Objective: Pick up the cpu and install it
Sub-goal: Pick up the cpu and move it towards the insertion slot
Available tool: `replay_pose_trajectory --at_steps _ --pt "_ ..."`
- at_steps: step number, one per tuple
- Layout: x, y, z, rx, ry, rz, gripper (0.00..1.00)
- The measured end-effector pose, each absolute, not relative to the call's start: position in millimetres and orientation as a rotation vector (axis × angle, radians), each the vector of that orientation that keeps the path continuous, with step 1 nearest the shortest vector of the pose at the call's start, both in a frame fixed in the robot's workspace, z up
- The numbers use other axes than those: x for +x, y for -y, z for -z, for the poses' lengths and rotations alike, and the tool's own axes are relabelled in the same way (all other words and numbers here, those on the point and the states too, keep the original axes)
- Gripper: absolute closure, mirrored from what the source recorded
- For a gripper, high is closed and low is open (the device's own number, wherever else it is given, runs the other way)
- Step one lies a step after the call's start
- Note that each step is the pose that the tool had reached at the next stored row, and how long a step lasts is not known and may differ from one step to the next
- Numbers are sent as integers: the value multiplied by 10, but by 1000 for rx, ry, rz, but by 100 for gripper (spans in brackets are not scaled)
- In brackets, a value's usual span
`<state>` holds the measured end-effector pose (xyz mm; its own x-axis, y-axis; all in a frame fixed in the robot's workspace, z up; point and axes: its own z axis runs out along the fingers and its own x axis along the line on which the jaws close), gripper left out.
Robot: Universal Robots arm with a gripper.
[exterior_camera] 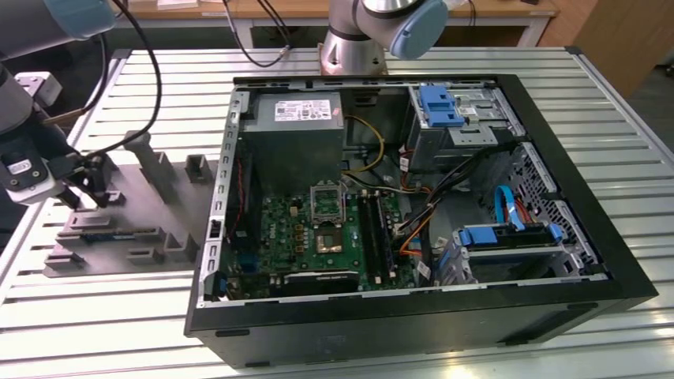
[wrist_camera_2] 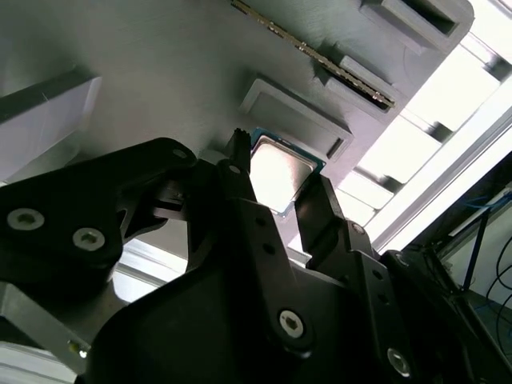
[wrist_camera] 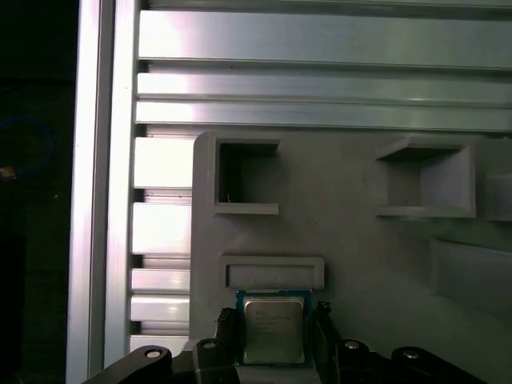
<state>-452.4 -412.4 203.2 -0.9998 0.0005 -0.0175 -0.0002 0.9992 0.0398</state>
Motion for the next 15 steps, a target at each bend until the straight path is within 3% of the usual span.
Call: replay_pose_trajectory --at_steps 15 --pt "-4523 4125 -2159 0 -3123 -67 53"
